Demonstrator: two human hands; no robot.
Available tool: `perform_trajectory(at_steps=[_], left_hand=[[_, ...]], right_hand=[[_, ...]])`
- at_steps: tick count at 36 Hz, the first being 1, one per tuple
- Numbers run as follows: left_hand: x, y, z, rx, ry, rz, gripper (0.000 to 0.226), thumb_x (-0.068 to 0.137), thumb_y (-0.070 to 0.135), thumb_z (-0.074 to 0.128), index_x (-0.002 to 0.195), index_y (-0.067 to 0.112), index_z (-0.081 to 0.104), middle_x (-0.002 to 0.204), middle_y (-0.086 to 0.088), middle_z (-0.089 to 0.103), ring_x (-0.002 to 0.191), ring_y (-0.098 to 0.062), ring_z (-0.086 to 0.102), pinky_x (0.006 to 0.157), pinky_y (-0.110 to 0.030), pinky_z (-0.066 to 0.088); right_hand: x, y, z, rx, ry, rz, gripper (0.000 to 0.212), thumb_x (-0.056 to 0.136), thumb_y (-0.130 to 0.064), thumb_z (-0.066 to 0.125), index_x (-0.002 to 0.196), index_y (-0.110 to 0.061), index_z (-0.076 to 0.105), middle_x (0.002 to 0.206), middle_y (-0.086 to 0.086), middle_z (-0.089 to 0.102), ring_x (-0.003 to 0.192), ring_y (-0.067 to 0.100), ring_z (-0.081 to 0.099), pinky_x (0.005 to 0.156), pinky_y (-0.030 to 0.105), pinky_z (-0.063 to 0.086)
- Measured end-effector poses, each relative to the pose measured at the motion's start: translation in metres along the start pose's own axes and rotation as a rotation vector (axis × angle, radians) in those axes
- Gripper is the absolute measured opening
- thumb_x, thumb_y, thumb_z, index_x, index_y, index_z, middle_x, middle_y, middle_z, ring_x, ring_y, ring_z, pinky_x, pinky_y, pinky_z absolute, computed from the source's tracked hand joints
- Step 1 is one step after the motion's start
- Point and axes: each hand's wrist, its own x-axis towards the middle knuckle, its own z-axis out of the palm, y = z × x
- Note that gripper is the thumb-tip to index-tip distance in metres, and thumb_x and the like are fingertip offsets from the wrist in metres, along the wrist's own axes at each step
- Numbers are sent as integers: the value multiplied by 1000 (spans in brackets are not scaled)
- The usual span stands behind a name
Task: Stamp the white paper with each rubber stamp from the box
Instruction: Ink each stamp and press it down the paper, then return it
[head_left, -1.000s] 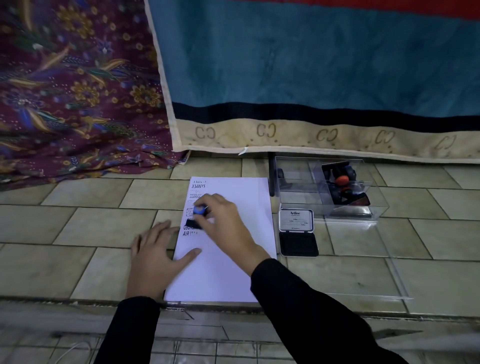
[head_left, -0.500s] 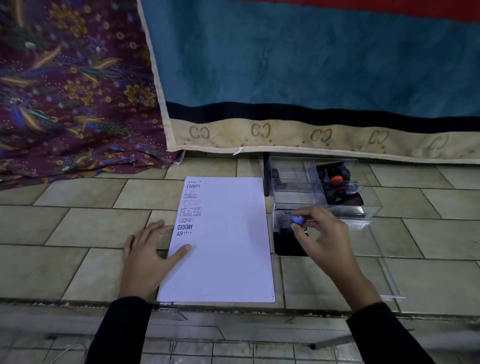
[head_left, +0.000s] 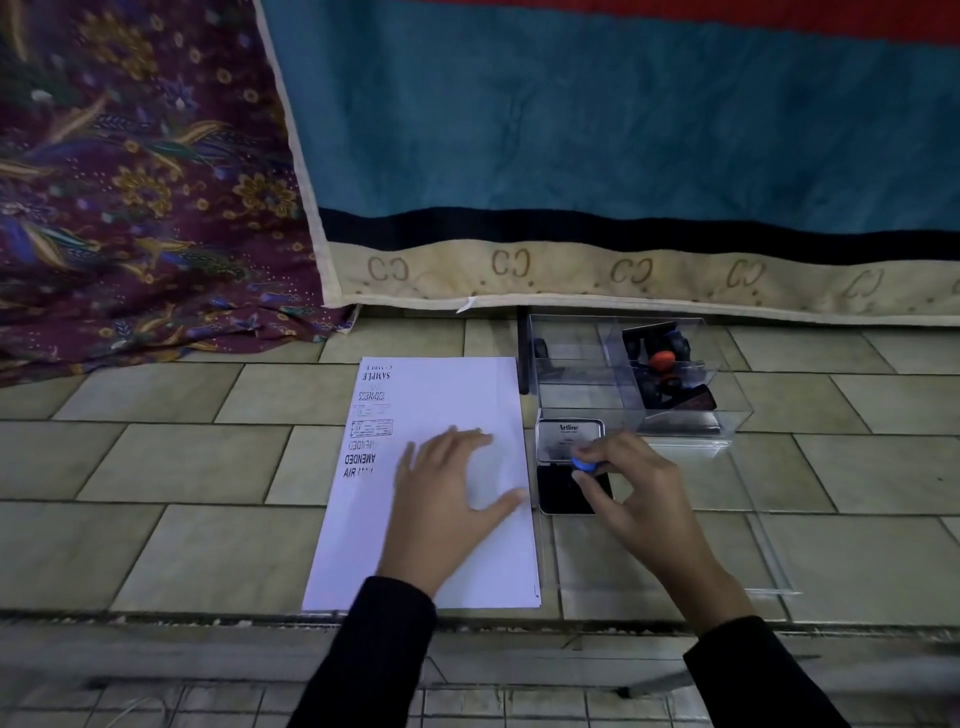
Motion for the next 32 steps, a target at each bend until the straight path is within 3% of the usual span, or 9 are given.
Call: perform_trajectory(at_steps=[4,7,17,21,24,29,32], left_hand=[[0,17,25,0,-107,64,73,70,78,46,129,35,51,135,18,50,137,-6,33,118,-41,13],[1,22,36,31,-148,82,76,68,77,49,128,31,52,130,14,53,134,-10,37,116,-43,18],[7,19,46,68,-127,90,66,68,71,55,120,30,58,121,13,57,126,-12,47,109,-47,29],[7,20,40,60,-151,77,71,67,75,55,123,31,56,124,15,54,126,-10,44,113,-46,23],[8,15,22,-25,-91,30,73,67,80,50,123,33,57,128,17,55,131,-7,40,115,-42,20],[4,-42,-32,-80,145,-70,61,76,65,53,115,20,65,119,5,66,118,-19,56,103,-45,42],[-10,-87,-59,-8,179,-141,61,74,62,55,116,19,64,118,2,65,112,-22,57,99,-39,43]], right_hand=[[0,0,0,-17,2,-9,14,76,2,73,88,-4,69,87,1,63,83,6,63,74,25,54],[4,1,1,-27,6,5,14,76,1,73,88,-4,69,87,2,64,82,11,65,72,30,56],[-11,4,-3,-51,-22,-36,15,75,-3,77,87,-7,69,86,1,65,82,8,64,71,26,53],[3,3,0,-51,-9,19,14,76,-2,76,88,-4,70,84,2,64,78,9,64,71,26,55],[10,2,-4,-63,-69,40,16,75,-1,75,89,-4,69,87,0,63,76,7,63,71,23,55],[18,-8,-7,-66,-148,26,15,76,-6,76,89,-8,68,88,-1,64,76,7,65,73,18,55],[27,-28,9,58,-103,16,18,77,-7,75,94,-11,68,91,-4,64,79,2,64,75,12,52]])
